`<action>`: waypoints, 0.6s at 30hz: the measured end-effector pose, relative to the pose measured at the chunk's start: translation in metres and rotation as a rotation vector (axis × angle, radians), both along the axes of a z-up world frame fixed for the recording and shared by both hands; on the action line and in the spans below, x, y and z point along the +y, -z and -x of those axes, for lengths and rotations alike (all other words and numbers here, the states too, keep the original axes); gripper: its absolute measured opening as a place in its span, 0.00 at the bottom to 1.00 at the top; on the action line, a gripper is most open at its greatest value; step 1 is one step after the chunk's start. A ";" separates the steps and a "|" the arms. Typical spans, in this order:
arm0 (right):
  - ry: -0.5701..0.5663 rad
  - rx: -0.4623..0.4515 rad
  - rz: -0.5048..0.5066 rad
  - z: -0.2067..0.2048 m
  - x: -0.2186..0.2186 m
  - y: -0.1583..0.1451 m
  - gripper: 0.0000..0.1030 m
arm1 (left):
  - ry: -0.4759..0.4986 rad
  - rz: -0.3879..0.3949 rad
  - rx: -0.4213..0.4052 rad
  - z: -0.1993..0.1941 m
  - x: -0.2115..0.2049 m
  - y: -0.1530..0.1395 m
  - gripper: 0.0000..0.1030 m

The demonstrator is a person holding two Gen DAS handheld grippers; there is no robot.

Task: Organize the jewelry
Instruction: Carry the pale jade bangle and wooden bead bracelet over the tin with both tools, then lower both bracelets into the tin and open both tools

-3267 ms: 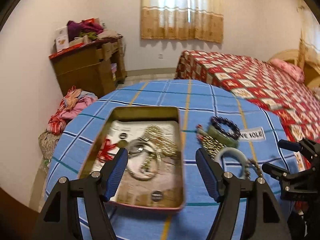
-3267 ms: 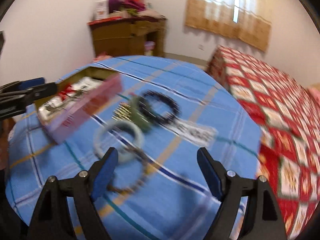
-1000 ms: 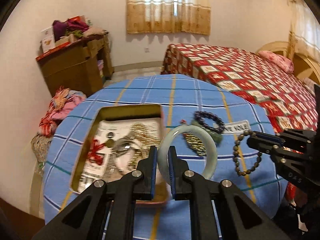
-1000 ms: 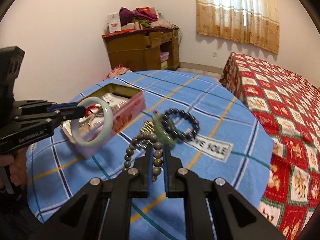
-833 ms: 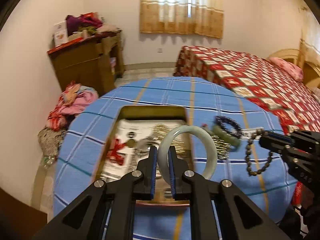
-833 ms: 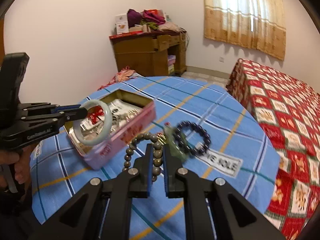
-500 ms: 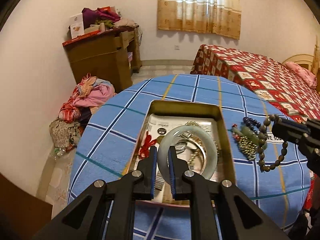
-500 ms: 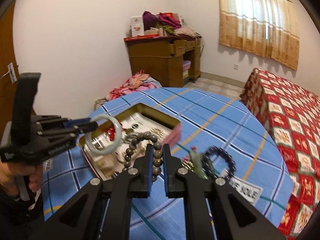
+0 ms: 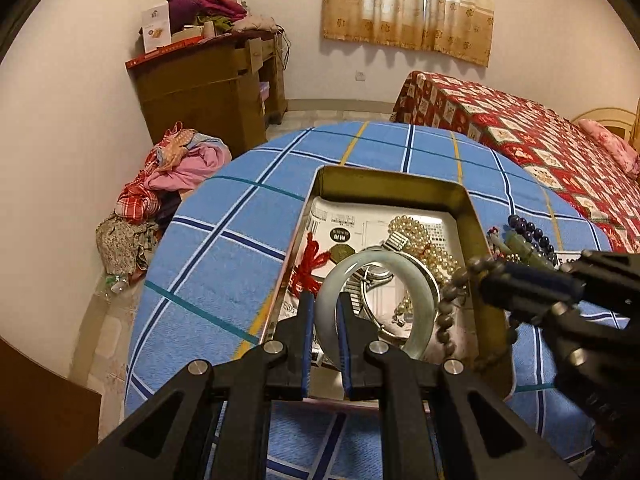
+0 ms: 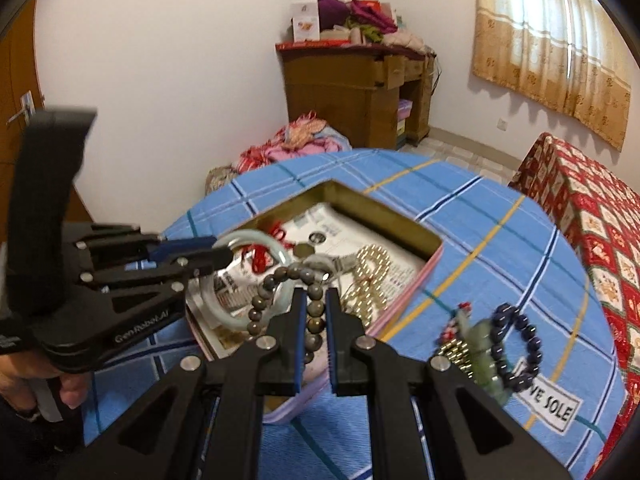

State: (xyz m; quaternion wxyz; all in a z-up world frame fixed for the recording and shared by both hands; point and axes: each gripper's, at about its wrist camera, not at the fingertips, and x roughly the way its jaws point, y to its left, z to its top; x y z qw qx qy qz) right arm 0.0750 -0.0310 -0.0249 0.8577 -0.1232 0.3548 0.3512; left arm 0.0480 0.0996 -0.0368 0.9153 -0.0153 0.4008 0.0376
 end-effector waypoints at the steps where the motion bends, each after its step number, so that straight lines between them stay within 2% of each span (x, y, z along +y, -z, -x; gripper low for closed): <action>1: 0.000 0.006 0.005 0.000 0.001 0.002 0.10 | 0.001 0.000 0.005 0.000 0.000 0.002 0.10; 18: 0.001 -0.014 0.063 0.009 0.007 0.014 0.11 | 0.014 0.012 0.022 0.000 -0.003 0.010 0.11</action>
